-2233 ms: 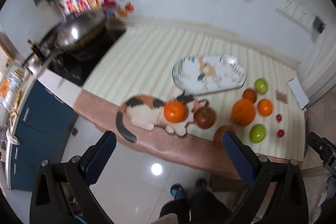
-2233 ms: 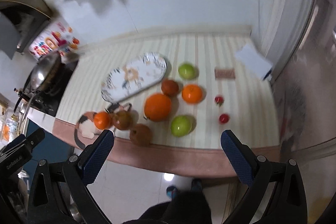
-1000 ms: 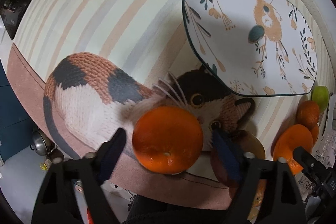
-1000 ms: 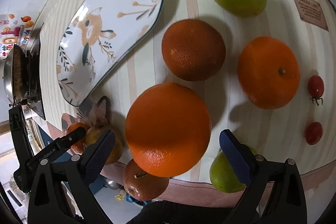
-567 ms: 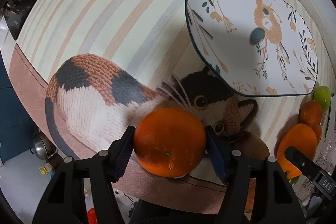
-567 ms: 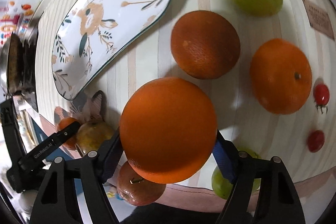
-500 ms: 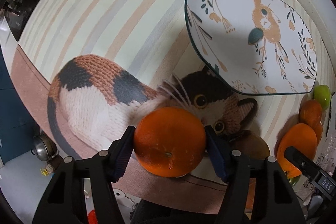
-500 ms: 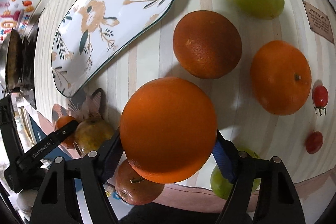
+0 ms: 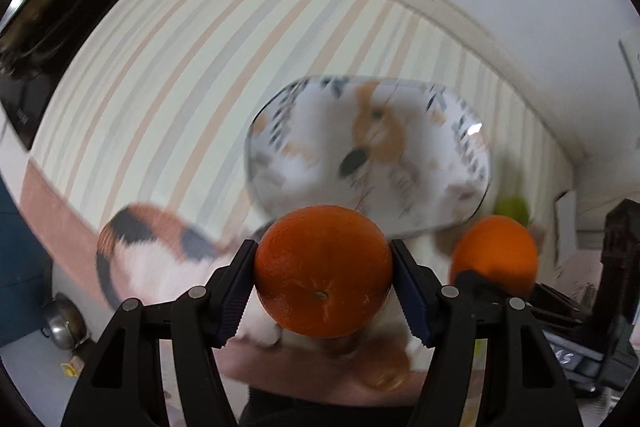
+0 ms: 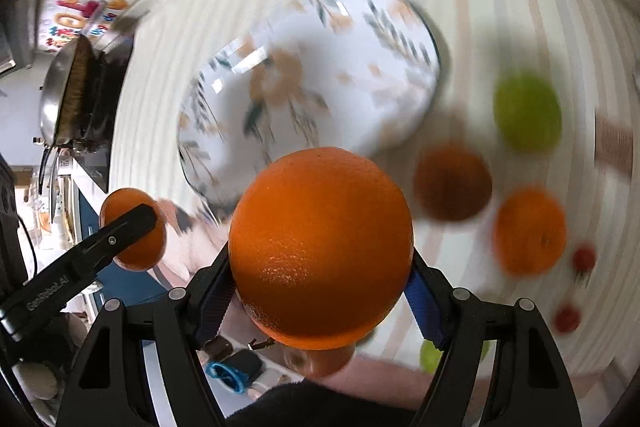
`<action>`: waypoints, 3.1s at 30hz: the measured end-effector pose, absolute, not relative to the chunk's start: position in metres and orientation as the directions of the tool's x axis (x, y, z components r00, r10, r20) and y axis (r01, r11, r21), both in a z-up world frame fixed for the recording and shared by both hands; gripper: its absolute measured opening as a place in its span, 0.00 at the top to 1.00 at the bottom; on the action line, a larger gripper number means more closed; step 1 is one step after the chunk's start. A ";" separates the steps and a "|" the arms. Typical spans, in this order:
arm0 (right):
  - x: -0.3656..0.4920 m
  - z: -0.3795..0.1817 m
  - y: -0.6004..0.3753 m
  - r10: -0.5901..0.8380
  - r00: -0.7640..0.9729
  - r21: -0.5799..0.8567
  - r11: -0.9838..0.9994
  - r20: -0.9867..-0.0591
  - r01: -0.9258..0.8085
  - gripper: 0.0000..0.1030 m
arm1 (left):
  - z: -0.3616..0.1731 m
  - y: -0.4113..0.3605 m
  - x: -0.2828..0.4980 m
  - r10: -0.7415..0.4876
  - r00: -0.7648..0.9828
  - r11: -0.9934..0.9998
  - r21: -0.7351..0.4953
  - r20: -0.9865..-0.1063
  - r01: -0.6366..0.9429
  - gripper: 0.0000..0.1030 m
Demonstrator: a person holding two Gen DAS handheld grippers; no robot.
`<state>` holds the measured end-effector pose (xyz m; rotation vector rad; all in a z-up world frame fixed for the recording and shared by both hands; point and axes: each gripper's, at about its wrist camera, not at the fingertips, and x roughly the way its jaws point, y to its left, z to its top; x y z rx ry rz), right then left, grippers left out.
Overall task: Organize fruits
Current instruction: 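Carry both oranges onto the floral plate and open both tools, then grasp the brown pear with the left tool while the right tool grasps the brown orange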
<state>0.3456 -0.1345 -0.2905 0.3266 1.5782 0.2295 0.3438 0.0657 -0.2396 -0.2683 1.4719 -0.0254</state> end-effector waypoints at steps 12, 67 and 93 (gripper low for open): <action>0.463 -0.341 -0.133 0.168 -0.151 0.191 0.970 -0.974 -0.152 0.23 | -0.317 0.041 0.430 -0.226 -0.058 0.947 -0.205 -0.972 -0.246 0.39; 0.332 -0.186 -0.147 0.132 0.231 0.109 0.988 -0.964 -0.111 0.07 | -0.160 0.039 0.292 0.003 0.310 0.990 -0.040 -0.951 -0.132 0.24; 0.271 -0.137 -0.188 0.180 0.347 0.199 0.980 -0.920 0.021 0.07 | -0.154 0.042 0.252 0.040 0.362 0.991 -0.009 -0.931 -0.132 0.24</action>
